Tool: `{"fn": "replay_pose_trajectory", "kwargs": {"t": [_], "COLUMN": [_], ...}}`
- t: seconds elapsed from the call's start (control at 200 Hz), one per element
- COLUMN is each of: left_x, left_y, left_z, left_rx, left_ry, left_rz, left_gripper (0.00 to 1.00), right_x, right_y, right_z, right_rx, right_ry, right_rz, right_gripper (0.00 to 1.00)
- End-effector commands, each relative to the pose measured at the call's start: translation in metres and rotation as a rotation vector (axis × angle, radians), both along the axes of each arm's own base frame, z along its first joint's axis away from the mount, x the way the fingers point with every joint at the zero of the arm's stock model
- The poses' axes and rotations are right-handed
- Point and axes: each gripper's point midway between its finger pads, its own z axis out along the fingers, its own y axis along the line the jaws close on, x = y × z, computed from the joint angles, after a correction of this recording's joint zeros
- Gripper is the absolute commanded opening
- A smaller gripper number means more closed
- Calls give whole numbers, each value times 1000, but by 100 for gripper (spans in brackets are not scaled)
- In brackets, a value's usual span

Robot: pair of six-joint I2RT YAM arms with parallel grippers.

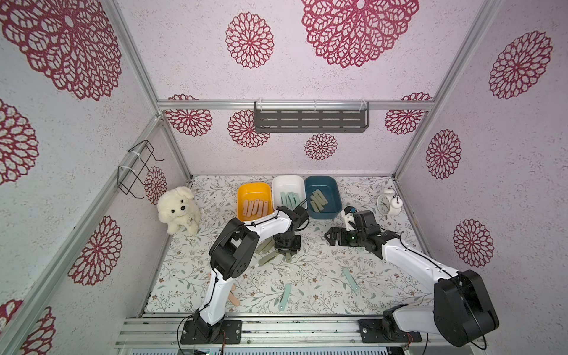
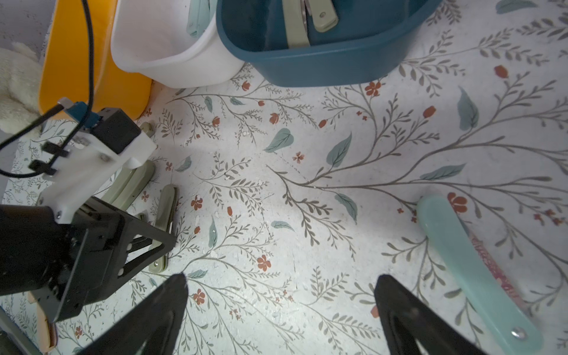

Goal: Place the fruit knives into the storage box by color
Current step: Pick up the fruit knife from the center of the board, then place the fruit knife in the storage box.

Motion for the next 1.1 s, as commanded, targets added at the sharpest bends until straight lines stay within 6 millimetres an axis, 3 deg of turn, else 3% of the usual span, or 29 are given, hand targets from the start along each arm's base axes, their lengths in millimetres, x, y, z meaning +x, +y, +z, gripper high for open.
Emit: {"fn": "replay_pose_trajectory", "kwargs": {"t": [0.0, 0.15, 0.335, 0.515, 0.715, 0.881, 1.096], "left_x": [-21, -14, 16, 66, 140, 196, 233], "left_y": [5, 2, -16, -46, -86, -110, -129], "left_z": [-28, -17, 17, 68, 119, 116, 98], "left_rx": [47, 37, -5, -75, -195, -252, -314], "left_ry": [69, 35, -66, -229, -437, -575, -684], "left_rz": [-14, -23, -40, -42, -32, -30, -12], "left_gripper": [25, 21, 18, 18, 20, 21, 22], "right_x": [8, 13, 17, 22, 23, 23, 24], "right_y": [0, 2, 1, -12, -39, -49, -48], "right_z": [20, 23, 25, 28, 32, 35, 26], "right_rx": [17, 31, 31, 18, 35, 37, 31], "right_ry": [-49, -62, -77, -99, -133, -149, -120], "right_rz": [-10, -17, -33, -75, -172, -197, -178], "right_gripper": [99, 99, 99, 99, 99, 99, 99]}}
